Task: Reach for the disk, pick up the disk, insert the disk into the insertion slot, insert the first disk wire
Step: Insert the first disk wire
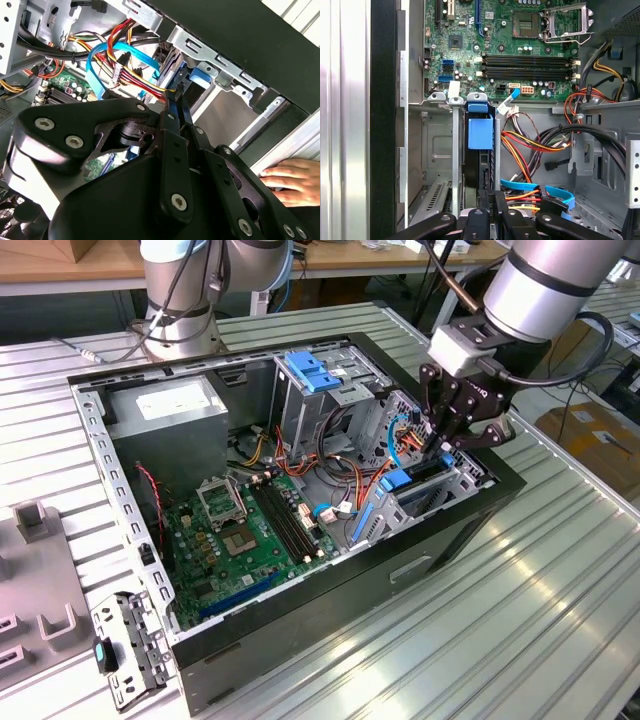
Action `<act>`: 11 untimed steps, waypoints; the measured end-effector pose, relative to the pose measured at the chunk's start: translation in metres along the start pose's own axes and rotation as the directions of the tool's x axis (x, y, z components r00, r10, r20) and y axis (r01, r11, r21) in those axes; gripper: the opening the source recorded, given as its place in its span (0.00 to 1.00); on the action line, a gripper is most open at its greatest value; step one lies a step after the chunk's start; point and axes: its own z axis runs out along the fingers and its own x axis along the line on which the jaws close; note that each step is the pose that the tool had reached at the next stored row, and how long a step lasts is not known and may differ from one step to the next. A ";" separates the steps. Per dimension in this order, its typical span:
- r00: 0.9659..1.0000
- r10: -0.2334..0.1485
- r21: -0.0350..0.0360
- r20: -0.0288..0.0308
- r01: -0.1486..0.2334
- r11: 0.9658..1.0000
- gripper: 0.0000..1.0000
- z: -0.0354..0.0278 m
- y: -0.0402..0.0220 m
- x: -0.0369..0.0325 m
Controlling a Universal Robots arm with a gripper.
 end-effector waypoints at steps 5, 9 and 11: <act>1.000 0.016 0.001 0.000 -0.016 1.000 0.16 0.0017 0.0000 0.0012; 1.000 0.021 0.001 0.000 -0.021 1.000 0.16 0.0025 0.0000 0.0013; 1.000 0.022 0.001 0.000 -0.022 1.000 0.16 0.0028 0.0000 0.0014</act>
